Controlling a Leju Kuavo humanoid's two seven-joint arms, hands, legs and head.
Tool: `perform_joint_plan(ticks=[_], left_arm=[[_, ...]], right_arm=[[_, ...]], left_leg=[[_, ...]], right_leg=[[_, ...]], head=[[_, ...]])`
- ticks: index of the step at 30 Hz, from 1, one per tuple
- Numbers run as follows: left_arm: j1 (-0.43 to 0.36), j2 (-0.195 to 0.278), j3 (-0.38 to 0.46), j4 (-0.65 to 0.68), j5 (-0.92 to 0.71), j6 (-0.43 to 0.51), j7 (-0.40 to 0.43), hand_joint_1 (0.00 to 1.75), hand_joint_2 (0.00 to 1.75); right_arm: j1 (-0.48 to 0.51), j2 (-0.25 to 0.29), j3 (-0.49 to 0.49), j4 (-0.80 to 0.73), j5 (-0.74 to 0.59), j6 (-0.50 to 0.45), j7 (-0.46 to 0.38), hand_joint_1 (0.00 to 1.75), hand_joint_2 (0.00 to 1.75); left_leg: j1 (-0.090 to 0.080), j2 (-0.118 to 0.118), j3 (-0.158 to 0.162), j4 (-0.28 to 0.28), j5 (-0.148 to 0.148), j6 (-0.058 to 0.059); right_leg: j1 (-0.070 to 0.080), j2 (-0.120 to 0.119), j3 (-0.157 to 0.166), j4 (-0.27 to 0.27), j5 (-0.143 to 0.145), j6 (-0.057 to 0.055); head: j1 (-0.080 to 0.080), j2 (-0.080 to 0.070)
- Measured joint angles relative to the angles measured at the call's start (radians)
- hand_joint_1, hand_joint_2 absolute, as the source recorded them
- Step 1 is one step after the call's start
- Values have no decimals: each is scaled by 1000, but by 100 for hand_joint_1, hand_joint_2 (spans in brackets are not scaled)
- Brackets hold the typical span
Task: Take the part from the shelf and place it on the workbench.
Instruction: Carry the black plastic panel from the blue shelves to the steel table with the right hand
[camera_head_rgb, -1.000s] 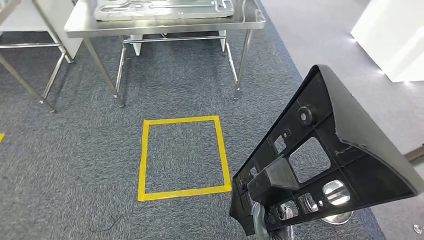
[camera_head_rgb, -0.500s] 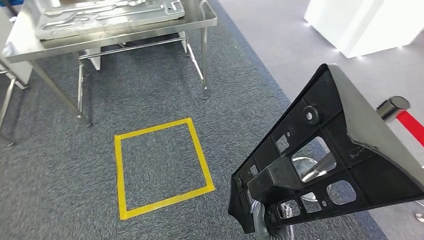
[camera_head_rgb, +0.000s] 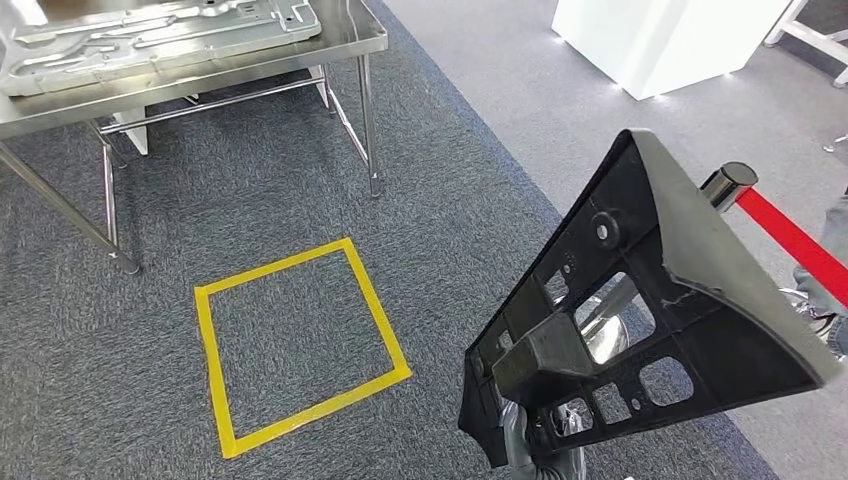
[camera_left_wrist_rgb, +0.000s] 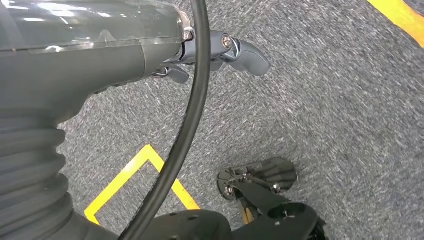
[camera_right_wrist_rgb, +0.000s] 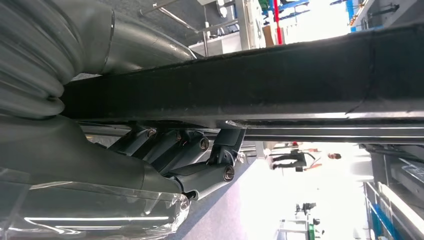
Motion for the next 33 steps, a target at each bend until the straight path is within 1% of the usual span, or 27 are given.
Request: perform_joint_plan(ticks=[1, 2, 5, 6, 7, 8, 10, 11, 12, 13, 14, 16, 17, 18, 20, 21, 22, 24, 25, 26, 27, 28, 29, 30, 31, 32, 33], left_arm=[[-1, 0, 1, 0, -1, -1, 1, 0, 175], [-2, 0, 1, 0, -2, -2, 3, 0, 175], [-3, 1, 3, 0, -6, -2, 6, 0, 175], [-3, 2, 3, 0, -6, -2, 7, 0, 175], [-3, 2, 3, 0, -7, -2, 8, 0, 175], [-3, 3, 3, 0, -8, -2, 9, 0, 175], [-2, 4, 4, 0, -8, -3, 10, 0, 175], [-2, 4, 5, 0, -8, -3, 11, 0, 175], [-2, 4, 7, 0, -9, -3, 12, 0, 175], [-2, 5, 9, 0, -10, -3, 14, 0, 175], [-2, 6, 11, 0, -13, -3, 15, 0, 175], [-3, 7, 16, 0, -19, -3, 17, 0, 175], [-4, 7, 17, 0, -20, -3, 17, 0, 175], [-5, 7, 18, 0, -21, -3, 17, 0, 175], [-3, 7, 19, 0, -21, -3, 17, 0, 175], [-2, 7, 19, 0, -21, -3, 17, 0, 175], [-2, 7, 20, 0, -21, -3, 17, 0, 175], [-3, 7, 20, 0, -21, -3, 17, 0, 175], [-4, 7, 20, 0, -22, -3, 17, 0, 175], [-3, 7, 20, 0, -22, -3, 17, 0, 175], [-3, 7, 20, 0, -22, -3, 17, 0, 175], [-2, 7, 20, 0, -23, -4, 18, 0, 175], [-2, 7, 20, 0, -24, -4, 18, 0, 175], [-3, 7, 20, 0, -25, -5, 19, 0, 175], [-4, 7, 21, 0, -28, -5, 19, 0, 175], [-6, 7, 21, 0, -30, -6, 20, 0, 175], [-6, 7, 21, -1, -32, -6, 20, 0, 175]], right_arm=[[-1, 0, 1, 1, 8, -6, 5, 175, 175], [-2, 0, 3, 2, 19, -14, 10, 175, 175], [-3, 0, 9, 7, 46, -32, 24, 175, 175], [-4, 0, 11, 7, 48, -33, 26, 175, 175], [-5, 0, 12, 8, 49, -34, 27, 175, 175], [-7, 0, 14, 9, 50, -34, 28, 175, 175], [-9, 0, 16, 13, 51, -35, 29, 175, 175], [-10, 0, 17, 15, 51, -35, 30, 175, 175], [-12, 0, 18, 18, 52, -38, 31, 175, 175], [-13, 0, 19, 19, 53, -43, 34, 175, 175], [-14, 0, 20, 21, 54, -49, 37, 175, 175], [-16, -2, 24, 22, 56, -61, 43, 175, 175], [-17, -3, 26, 22, 57, -64, 44, 175, 175], [-19, -5, 28, 22, 58, -66, 45, 175, 175], [-22, -8, 32, 22, 60, -67, 46, 175, 175], [-23, -9, 33, 22, 60, -67, 46, 175, 175], [-24, -10, 34, 22, 60, -67, 46, 175, 175], [-25, -12, 35, 23, 61, -67, 46, 175, 175], [-24, -13, 35, 24, 60, -68, 47, 175, 175], [-24, -14, 35, 25, 60, -68, 48, 175, 175], [-24, -14, 36, 27, 60, -70, 49, 175, 175], [-24, -15, 36, 28, 60, -71, 50, 175, 175], [-24, -15, 37, 28, 60, -72, 52, 175, 175], [-24, -16, 38, 28, 60, -74, 54, 175, 175], [-24, -17, 40, 29, 61, -76, 56, 175, 175], [-24, -18, 41, 29, 61, -79, 59, 175, 175], [-25, -19, 43, 30, 61, -83, 61, 175, 175]], left_leg=[[-1, -1, -1, 0, -2, -5], [-2, -2, -1, 0, -3, -11], [-2, -4, 1, -1, -5, -28], [-2, -4, -2, 10, -14, -32], [-1, -5, -14, 40, -34, -36], [0, -5, -37, 90, -63, -38], [0, -5, -101, 217, -119, -40], [0, -5, -122, 257, -127, -40], [0, -4, -127, 261, -116, -40], [-1, -2, -111, 225, -86, -37], [-2, 6, -80, 162, -48, -33], [-10, 37, -29, 46, -2, -21], [-14, 46, -19, 18, 4, -16], [-17, 46, -19, 12, 2, -12], [-14, 25, -19, 4, 10, -4], [-11, 15, -16, -1, 15, 1], [-7, 6, -14, -7, 21, 7], [-4, -12, -15, -11, 27, 13], [-4, -21, -17, -10, 28, 14], [-4, -32, -18, -10, 28, 14], [-4, -44, -18, -8, 28, 14], [-3, -57, -17, -7, 27, 13], [-2, -70, -17, -4, 26, 10], [-1, -81, -17, -2, 24, 6], [-1, -93, -20, 3, 22, 0], [-1, -103, -24, 5, 22, -8], [0, -114, -29, 5, 22, -16]], right_leg=[[2, 0, 26, -48, 12, -4], [5, -1, 39, -73, 13, -8], [6, -6, 42, -82, 13, -23], [4, -10, 44, -87, 15, -28], [2, -14, 46, -91, 16, -35], [3, -20, 47, -93, 17, -40], [7, -30, 47, -93, 14, -48], [10, -36, 48, -92, 13, -50], [12, -43, 49, -91, 11, -52], [13, -49, 51, -89, 8, -52], [15, -56, 54, -86, 5, -51], [19, -70, 57, -79, -2, -45], [21, -77, 58, -77, -4, -41], [21, -84, 58, -77, -5, -36], [19, -96, 62, -77, -8, -26], [18, -86, 61, -68, -17, -20], [16, -67, 51, -43, -37, -15], [8, -23, 4, 62, -99, -5], [5, -14, -26, 124, -126, -1], [2, -10, -47, 168, -138, 2], [-1, -9, -55, 180, -130, 4], [-5, -6, -44, 155, -103, 6], [-8, 4, -19, 99, -65, 7], [-13, 26, 11, 35, -35, 6], [-15, 49, 35, -19, -15, 5], [-16, 66, 49, -54, -7, 3], [-14, 75, 54, -68, -9, -1]], head=[[0, 0], [0, 0], [0, 0], [0, 0], [0, 0], [0, 0], [0, 0], [0, 0], [0, 0], [0, 0], [0, 0], [0, 0], [0, 0], [0, 0], [0, 0], [0, 0], [0, 0], [0, 0], [0, 0], [0, 0], [0, 0], [0, 0], [0, 0], [0, 0], [0, 0], [0, 0], [0, 0]])
